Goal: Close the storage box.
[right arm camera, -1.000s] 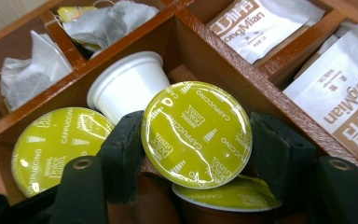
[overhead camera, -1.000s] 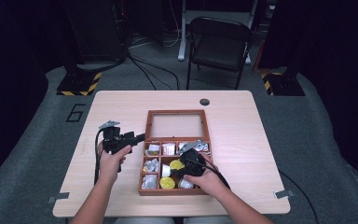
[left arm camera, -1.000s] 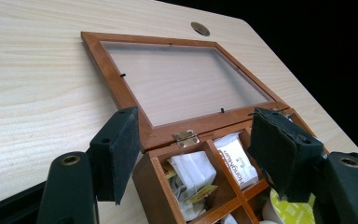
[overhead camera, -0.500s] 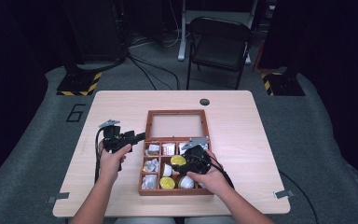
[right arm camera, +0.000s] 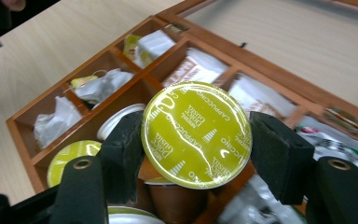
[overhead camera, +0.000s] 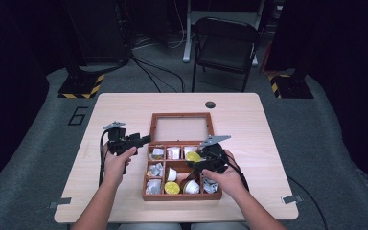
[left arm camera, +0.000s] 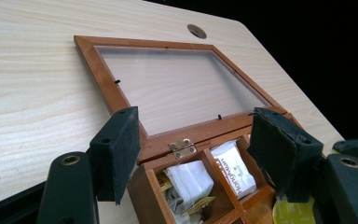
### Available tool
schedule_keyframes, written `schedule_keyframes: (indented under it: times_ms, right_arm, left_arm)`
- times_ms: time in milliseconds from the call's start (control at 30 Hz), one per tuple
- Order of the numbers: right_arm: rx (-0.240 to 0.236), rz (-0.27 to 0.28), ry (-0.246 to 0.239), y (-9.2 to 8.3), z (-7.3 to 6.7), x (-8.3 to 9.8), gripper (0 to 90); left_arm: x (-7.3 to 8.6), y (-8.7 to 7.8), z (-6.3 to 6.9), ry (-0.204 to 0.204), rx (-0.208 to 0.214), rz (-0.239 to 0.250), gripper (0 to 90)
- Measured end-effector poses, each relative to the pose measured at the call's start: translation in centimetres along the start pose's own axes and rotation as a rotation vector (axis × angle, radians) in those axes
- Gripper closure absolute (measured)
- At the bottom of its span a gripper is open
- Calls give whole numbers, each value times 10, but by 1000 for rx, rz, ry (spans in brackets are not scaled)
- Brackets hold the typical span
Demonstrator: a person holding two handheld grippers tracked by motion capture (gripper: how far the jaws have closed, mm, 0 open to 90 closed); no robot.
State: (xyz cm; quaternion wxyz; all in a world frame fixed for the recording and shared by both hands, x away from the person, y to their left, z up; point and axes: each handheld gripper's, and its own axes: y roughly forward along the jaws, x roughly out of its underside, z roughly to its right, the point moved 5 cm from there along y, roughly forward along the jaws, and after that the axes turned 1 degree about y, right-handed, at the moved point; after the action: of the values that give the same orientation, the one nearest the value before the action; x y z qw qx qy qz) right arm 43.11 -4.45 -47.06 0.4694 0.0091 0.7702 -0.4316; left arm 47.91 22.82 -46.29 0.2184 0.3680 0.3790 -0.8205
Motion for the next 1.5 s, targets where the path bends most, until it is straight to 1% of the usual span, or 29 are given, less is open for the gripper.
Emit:
schedule_keyframes:
  times_ms: [100, 167, 200, 300, 367, 400, 533, 700, 733, 833, 867, 900, 967, 1000, 1033, 1067, 1100, 1367, 1500]
  right_arm:
    - [15, 16, 24, -7, 11, 0, 375]
    - [28, 28, 50, -12, 19, 0, 375]
    - [33, 32, 49, -14, 22, 0, 375]
    - [53, 48, 76, -20, 32, 1, 376]
    - [63, 57, 88, -24, 39, 1, 376]
    - [68, 61, 101, -26, 41, 1, 375]
    - [98, 77, 112, -33, 53, 2, 375]
    - [122, 88, 131, -41, 62, 3, 375]
    - [127, 92, 126, -42, 63, 3, 376]
    - [143, 99, 140, -46, 68, 4, 375]
    - [143, 101, 142, -47, 70, 4, 376]
    - [147, 102, 145, -49, 71, 5, 375]
    - [152, 107, 151, -51, 74, 5, 376]
    - [155, 108, 156, -52, 75, 6, 376]
    - [159, 107, 159, -53, 76, 6, 376]
    - [163, 108, 162, -54, 78, 7, 375]
    - [167, 112, 158, -55, 79, 7, 375]
    - [197, 120, 181, -64, 89, 10, 376]
    - [216, 126, 183, -68, 95, 12, 376]
  left_arm:
    - [0, 1, 0, 6, -1, 2, 333]
    - [0, 1, -1, 6, 1, -1, 333]
    - [0, 2, 0, 1, -2, 0, 333]
    - [0, 2, -2, 13, -3, -3, 333]
    - [0, 2, -1, 0, -4, -1, 333]
    - [0, 2, -1, 0, -4, 0, 333]
    - [0, 2, -2, -2, -5, 0, 333]
    - [-1, 2, -3, -1, -5, 0, 333]
    - [-1, 2, -4, 10, -7, -2, 333]
    - [-1, 2, -4, 9, -8, -3, 333]
    - [0, 2, -4, -4, -8, 0, 333]
    - [0, 2, -3, -6, -9, 0, 333]
    - [0, 2, -4, -3, -8, -1, 333]
    - [0, 2, -4, 12, -9, -4, 333]
    - [0, 2, -4, 12, -9, -5, 333]
    - [0, 2, -3, 0, -8, -4, 333]
    - [1, 2, -3, 0, -8, -7, 333]
    - [1, 1, -4, -3, -11, -7, 333]
    - [1, 1, -5, -8, -13, -1, 333]
